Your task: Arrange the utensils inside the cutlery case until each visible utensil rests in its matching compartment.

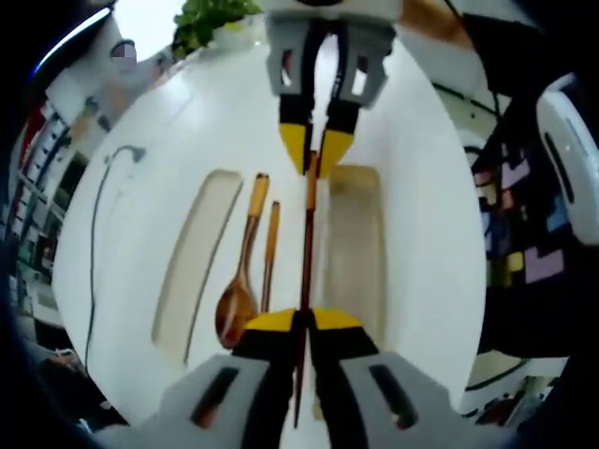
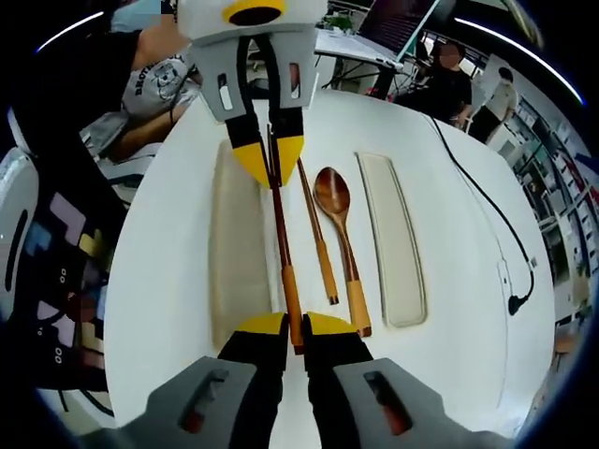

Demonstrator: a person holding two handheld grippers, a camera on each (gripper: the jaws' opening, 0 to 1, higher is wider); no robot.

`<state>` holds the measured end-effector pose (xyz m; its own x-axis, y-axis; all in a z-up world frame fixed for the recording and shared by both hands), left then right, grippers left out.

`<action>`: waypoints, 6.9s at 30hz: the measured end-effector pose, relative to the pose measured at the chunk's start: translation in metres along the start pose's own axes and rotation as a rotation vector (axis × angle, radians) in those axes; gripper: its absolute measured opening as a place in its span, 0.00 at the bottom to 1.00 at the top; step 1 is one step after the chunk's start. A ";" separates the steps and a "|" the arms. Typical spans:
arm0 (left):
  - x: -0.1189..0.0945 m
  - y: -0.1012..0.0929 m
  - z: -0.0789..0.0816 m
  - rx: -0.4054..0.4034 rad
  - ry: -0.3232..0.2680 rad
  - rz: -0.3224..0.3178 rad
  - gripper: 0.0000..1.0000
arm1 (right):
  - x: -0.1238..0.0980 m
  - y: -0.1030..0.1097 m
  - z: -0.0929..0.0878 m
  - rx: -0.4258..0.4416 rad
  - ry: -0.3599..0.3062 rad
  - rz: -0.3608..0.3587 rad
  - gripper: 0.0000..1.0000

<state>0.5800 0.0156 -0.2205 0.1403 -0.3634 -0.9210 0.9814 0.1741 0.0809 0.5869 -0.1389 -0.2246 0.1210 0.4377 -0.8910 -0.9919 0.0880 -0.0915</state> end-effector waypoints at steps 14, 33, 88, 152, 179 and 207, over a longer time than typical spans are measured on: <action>0.006 -0.024 -0.007 -0.001 0.001 -0.028 0.04 | -0.001 0.018 0.001 -0.007 0.024 0.015 0.05; 0.016 -0.021 -0.012 -0.006 -0.007 -0.078 0.04 | 0.016 0.024 -0.008 0.033 0.040 0.098 0.05; -0.005 -0.019 -0.031 -0.035 -0.076 -0.032 0.05 | 0.004 0.029 0.009 0.023 -0.120 0.125 0.10; 0.019 0.039 -0.070 -0.091 0.081 0.026 0.05 | 0.065 -0.033 0.021 0.050 -0.166 0.161 0.05; 0.018 0.039 -0.070 -0.009 0.096 0.053 0.03 | 0.066 -0.029 0.026 -0.033 -0.106 0.103 0.04; -0.016 0.013 -0.052 0.005 0.083 0.092 0.03 | 0.016 -0.007 0.037 -0.111 -0.146 -0.014 0.04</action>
<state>0.5835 0.0717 -0.2243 0.2183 -0.2691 -0.9380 0.9657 0.1983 0.1679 0.5975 -0.0992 -0.2215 0.1315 0.5630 -0.8159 -0.9872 -0.0008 -0.1596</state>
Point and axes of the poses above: the point that each gripper's makers call its tool centre point, and the gripper's own axes: x roughly forward along the fingers, y roughly to its left, z roughly out of its top, the point moved 7 cm from there along -x, roughly backward along the fingers, and after that the axes turned 2 degrees about y, right-handed, at the moved point
